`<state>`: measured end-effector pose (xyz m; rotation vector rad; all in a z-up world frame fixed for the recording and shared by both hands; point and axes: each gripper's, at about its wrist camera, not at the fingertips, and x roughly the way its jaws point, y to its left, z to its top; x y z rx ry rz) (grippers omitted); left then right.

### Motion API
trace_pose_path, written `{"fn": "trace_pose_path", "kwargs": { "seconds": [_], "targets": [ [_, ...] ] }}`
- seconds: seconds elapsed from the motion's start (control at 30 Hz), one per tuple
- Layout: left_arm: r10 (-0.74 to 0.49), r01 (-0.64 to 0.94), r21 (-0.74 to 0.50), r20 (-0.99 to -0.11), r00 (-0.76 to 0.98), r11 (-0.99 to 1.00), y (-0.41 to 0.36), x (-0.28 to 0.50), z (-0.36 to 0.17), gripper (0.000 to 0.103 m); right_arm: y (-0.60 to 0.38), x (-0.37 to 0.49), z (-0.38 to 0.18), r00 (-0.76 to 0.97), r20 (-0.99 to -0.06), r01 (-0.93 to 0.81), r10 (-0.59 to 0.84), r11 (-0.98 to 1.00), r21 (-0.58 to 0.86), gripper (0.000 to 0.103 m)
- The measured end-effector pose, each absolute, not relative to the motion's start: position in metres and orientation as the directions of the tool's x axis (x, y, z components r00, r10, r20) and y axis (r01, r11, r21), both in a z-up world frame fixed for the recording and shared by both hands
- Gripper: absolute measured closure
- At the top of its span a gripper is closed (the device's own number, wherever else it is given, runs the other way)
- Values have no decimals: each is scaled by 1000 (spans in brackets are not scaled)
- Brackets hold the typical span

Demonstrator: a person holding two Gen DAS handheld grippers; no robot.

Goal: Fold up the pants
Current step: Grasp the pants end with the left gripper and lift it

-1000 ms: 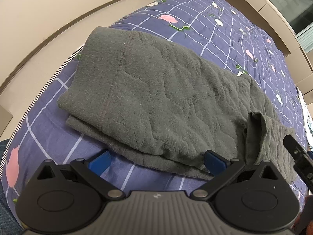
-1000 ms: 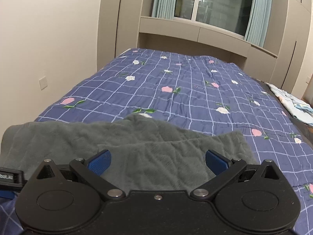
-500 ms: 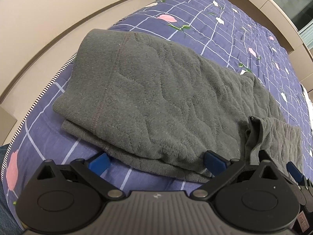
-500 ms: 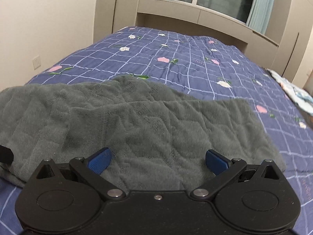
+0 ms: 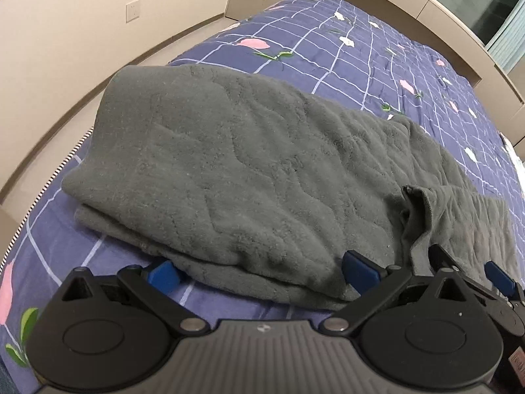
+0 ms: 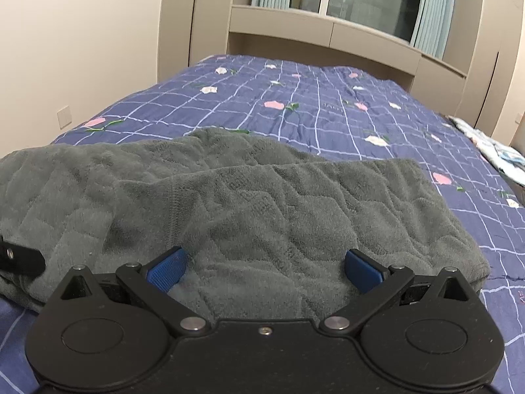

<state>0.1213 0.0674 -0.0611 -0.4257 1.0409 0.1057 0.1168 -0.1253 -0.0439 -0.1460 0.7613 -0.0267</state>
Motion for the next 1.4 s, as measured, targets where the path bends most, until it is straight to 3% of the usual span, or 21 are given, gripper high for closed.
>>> {"fn": "trace_pose_path", "kwargs": {
  "seconds": [0.4, 0.53, 0.63, 0.7, 0.83, 0.93, 0.97, 1.1, 1.23, 1.4],
  "targets": [
    [-245, -433, -589, -743, 623, 682, 112, 107, -73, 3, -130, 129, -40, 671, -739, -33, -57, 994, -107, 0],
    [-245, -458, -651, -700, 671, 606, 123, 99, -77, 32, -131, 132, -40, 667, -744, -40, -50, 994, -103, 0],
    [-228, -473, -662, -691, 686, 581, 126, 92, -82, 45, -132, 133, -40, 667, -744, -45, -44, 994, -99, 0],
    [-237, -473, -680, -678, 695, 560, 126, 91, -88, 45, -133, 132, -40, 667, -744, -47, -39, 994, -95, 0],
    [-283, -426, -734, -626, 727, 529, 121, 97, -104, 18, -133, 132, -41, 669, -742, -52, -33, 995, -91, 0],
    [-268, -434, -723, -634, 725, 538, 117, 101, -101, 19, -134, 131, -41, 670, -742, -56, -27, 995, -86, 0],
    [-259, -443, -720, -637, 726, 534, 117, 101, -100, 22, -134, 132, -41, 670, -742, -57, -25, 995, -85, 0],
    [-222, -500, -709, -661, 717, 498, 122, 97, -100, 56, -135, 132, -40, 670, -742, -60, -21, 995, -83, 0],
    [-207, -507, -716, -654, 727, 480, 123, 97, -98, 77, -135, 131, -41, 674, -739, -61, -16, 995, -77, 0],
    [-206, -426, -739, -594, 778, 522, 114, 98, -77, 87, -138, 130, -40, 676, -737, -64, -6, 996, -66, 0]
  ]
}}
